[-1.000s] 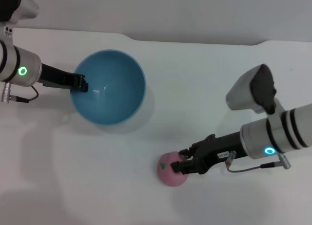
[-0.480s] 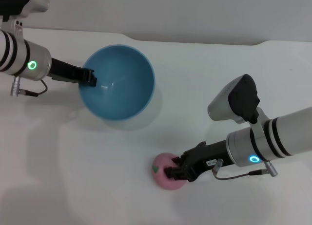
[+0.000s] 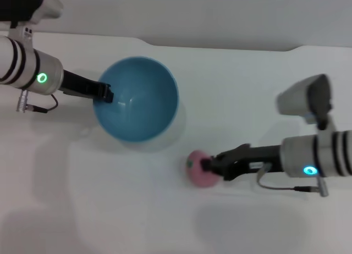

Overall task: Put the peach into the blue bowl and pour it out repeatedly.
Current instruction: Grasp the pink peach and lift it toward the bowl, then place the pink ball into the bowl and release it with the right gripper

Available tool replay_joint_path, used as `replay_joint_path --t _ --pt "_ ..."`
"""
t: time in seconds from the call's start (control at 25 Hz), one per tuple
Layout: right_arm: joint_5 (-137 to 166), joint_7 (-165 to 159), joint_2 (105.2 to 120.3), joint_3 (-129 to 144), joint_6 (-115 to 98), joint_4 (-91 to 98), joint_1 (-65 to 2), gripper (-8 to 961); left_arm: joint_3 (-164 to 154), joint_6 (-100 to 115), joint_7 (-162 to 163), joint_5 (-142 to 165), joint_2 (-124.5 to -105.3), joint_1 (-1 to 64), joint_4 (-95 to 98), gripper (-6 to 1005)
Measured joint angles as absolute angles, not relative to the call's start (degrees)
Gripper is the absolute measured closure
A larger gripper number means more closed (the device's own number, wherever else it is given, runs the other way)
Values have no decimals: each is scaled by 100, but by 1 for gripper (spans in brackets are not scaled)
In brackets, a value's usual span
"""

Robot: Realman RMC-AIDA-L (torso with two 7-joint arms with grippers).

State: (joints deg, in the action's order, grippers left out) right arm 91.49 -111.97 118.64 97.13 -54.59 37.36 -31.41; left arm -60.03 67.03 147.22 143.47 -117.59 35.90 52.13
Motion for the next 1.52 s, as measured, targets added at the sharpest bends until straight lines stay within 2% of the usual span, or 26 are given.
replay_joint_path --t 0.12,0.44,0.64,0.88,1.08,1.32,1.52 --pt "9147 -10873 11856 8764 -5858 3892 -2695 879 -6244 6702 14726 14332 -11767 3615 5211 1000" --pt "8895 -10065 11887 7414 -7042 4448 -2146 909 -7367 6696 14926 14306 -11841 3968 5131 1000" --pt "8333 -9389 11882 7415 -7663 4598 -2202 910 -8135 6698 15165 14107 -11866 4232 5063 1000" --pt "8414 -9039 11893 7920 -7379 4440 -2532 910 -8460 6664 15217 13444 -11882 4327 5084 999" --pt "8419 -8999 11903 8329 -6953 4416 -2566 811 -8448 6691 15220 13298 -11861 4309 5121 999" --pt "8403 -8975 11895 8360 -7012 4520 -2572 616 -8471 6722 15227 13282 -11857 4296 5121 999" --pt "8386 -8980 11883 8278 -7134 4726 -2501 539 -8477 6730 15231 13278 -11851 4285 5106 1000"
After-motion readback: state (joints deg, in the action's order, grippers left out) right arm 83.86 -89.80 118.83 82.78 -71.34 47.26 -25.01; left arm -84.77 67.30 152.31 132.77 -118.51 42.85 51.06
